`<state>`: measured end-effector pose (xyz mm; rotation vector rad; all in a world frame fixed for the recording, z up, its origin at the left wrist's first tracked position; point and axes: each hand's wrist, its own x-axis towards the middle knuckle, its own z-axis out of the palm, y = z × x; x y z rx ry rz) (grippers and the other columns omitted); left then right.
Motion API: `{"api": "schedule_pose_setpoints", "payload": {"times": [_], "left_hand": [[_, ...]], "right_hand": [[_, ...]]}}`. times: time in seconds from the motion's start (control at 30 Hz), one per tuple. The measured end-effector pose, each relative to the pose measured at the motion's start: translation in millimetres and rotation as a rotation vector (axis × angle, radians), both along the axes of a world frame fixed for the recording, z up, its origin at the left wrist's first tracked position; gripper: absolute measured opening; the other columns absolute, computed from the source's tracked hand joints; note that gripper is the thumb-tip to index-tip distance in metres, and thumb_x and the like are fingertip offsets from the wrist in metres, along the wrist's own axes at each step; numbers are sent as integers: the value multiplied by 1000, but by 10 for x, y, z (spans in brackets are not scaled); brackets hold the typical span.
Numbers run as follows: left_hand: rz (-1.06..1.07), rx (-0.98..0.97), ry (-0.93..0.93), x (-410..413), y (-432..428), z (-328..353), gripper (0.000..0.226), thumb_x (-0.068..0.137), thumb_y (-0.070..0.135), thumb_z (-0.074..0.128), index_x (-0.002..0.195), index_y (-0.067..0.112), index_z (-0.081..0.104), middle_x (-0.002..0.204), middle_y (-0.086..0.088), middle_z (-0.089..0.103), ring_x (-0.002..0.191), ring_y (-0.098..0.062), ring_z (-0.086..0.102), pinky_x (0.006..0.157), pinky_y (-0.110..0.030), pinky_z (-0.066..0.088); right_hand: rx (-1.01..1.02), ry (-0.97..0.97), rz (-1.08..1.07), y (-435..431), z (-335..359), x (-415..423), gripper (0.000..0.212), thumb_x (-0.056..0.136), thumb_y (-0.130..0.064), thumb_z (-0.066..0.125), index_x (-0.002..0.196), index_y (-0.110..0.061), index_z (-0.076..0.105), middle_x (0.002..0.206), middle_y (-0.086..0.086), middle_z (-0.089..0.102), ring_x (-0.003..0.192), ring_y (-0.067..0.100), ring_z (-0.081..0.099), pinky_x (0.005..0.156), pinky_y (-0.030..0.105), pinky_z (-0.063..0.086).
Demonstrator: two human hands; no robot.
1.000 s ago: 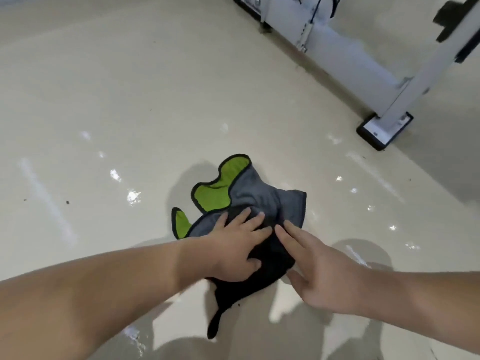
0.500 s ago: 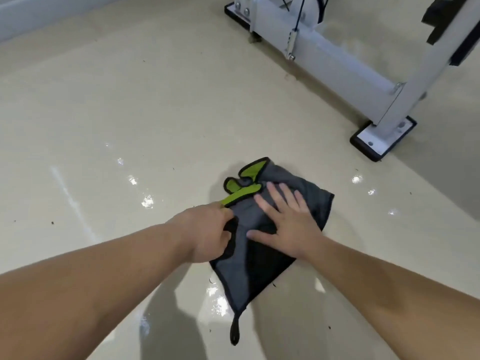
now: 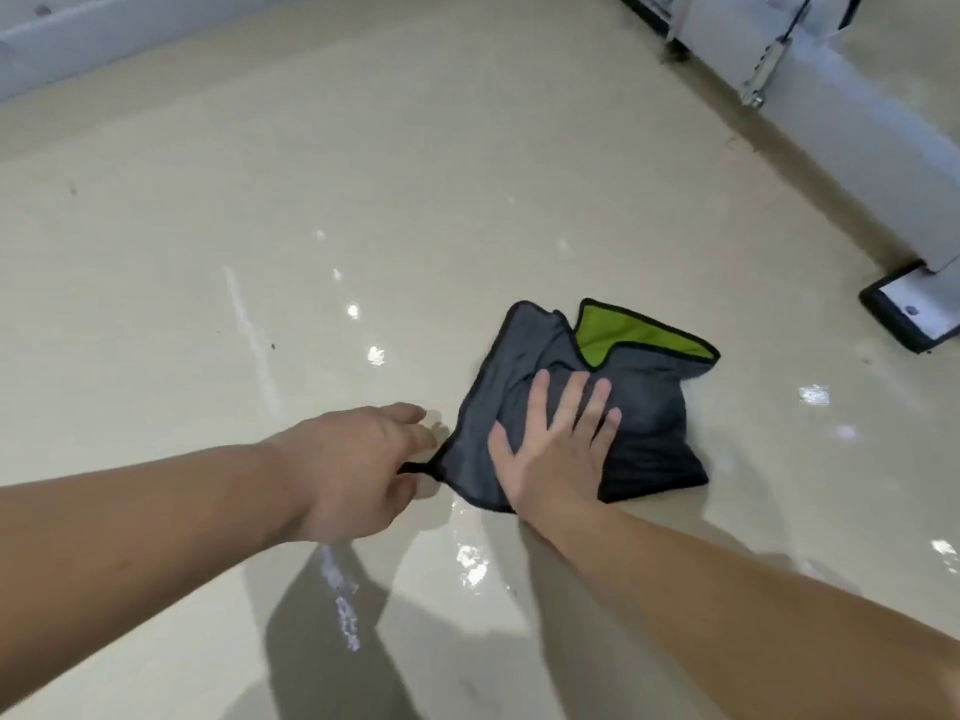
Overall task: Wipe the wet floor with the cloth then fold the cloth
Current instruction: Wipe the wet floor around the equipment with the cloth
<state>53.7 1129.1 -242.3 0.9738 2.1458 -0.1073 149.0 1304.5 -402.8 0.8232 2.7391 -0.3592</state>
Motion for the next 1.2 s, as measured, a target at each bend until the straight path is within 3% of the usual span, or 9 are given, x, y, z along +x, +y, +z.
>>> {"api": "schedule_pose_setpoints", "payload": {"times": [0.13,0.23,0.33,0.43,0.6,0.8,0.97,1.1,1.2], "left_hand": [[103,-104,7,141,-925,109,38,105,37,48,142,30,53,153,9,42,132,-17,55,106,-36,45],[119,-221,30,249,-1523,197,40,106,40,44,145,31,50,154,10,38,128,-16,56,103,-34,46],[151,-283,-3,336,-1850,198,42,106,37,44,147,31,49,160,6,33,136,-18,51,108,-33,44],[87,-181,1,414,-1900,22,45,105,35,47,149,27,47,166,1,26,143,-22,44,111,-34,41],[-173,72,198,426,-1388,-720,68,106,45,46,165,29,17,175,-8,-4,159,-37,5,127,-52,17],[-158,130,276,435,-979,-1441,77,98,76,20,160,47,-16,169,-7,-33,151,-47,-35,111,-82,-11],[-428,302,279,986,-1139,-1541,69,101,70,13,163,45,-3,173,-8,-21,151,-50,-32,108,-83,-13],[-532,529,136,1488,-1420,-1637,67,101,59,46,162,38,28,176,-6,7,160,-37,-14,118,-73,-13],[-455,587,175,1312,-1838,-1718,67,98,62,48,160,39,35,174,-4,19,161,-35,-6,121,-71,0]], "right_hand": [[-280,-124,599,-1186,158,12,95,88,-76,27,158,-29,-16,159,12,-39,140,37,-45,114,61,-24],[-519,-162,852,-1406,324,-161,80,94,-60,43,161,-33,9,165,-1,-29,145,26,-41,118,56,-21],[-609,179,784,-1264,385,-263,53,96,-34,55,146,-17,52,166,10,26,155,28,15,124,48,17],[-517,446,629,-1015,474,-268,36,88,-22,62,121,-10,70,131,10,64,125,29,58,109,30,40],[-452,317,572,-786,656,-99,28,89,-21,60,112,-13,72,104,3,66,98,23,62,85,38,52],[-358,-140,390,-703,1121,311,20,92,-22,51,84,-6,60,78,10,65,77,29,60,76,43,53],[-163,-411,372,-918,1248,603,19,94,-30,46,87,-22,61,85,-1,64,85,27,62,81,42,54],[-89,-625,449,-1217,1273,630,17,94,-40,48,80,-30,50,91,-4,58,88,23,59,86,42,52],[-130,-617,478,-1619,1210,522,22,96,-38,51,113,-24,56,113,1,60,103,24,60,93,42,48]]}}
